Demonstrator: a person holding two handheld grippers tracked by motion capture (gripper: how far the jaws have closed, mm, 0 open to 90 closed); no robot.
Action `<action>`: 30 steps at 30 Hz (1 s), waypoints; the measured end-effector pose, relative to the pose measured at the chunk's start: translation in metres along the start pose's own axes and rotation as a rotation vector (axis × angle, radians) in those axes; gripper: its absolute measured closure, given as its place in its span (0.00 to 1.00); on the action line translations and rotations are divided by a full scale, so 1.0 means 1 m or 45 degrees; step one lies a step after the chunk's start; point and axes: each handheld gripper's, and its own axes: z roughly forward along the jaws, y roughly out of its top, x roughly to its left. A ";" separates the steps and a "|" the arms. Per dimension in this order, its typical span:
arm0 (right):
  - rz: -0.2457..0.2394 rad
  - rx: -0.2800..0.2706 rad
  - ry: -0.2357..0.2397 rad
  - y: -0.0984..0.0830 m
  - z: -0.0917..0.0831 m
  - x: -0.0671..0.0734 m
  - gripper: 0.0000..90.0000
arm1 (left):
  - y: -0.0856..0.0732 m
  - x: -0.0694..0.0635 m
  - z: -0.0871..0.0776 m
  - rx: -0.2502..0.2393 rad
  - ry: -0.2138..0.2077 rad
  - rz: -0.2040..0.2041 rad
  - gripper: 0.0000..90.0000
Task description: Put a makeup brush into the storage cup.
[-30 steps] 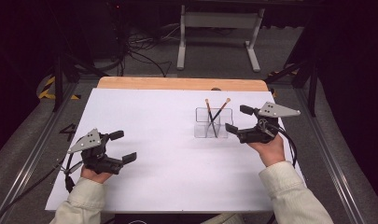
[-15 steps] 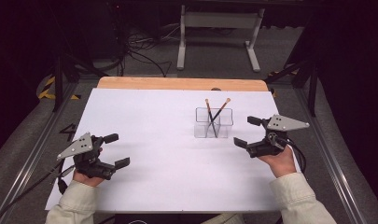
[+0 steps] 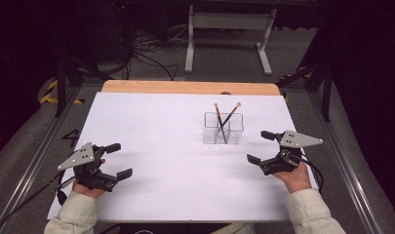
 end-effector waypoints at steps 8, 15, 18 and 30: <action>0.001 -0.015 0.021 -0.020 0.002 0.003 0.00 | -0.006 -0.002 -0.001 -0.003 0.011 0.010 0.00; 0.017 -0.017 0.030 -0.035 0.006 0.004 0.00 | -0.011 -0.001 0.000 0.006 0.005 0.013 0.00; 0.013 -0.019 0.034 -0.038 0.007 0.005 0.00 | -0.013 0.000 0.001 0.009 0.005 0.005 0.00; 0.021 -0.054 0.020 -0.055 0.013 0.007 0.00 | -0.023 0.007 0.006 0.028 0.014 -0.025 0.00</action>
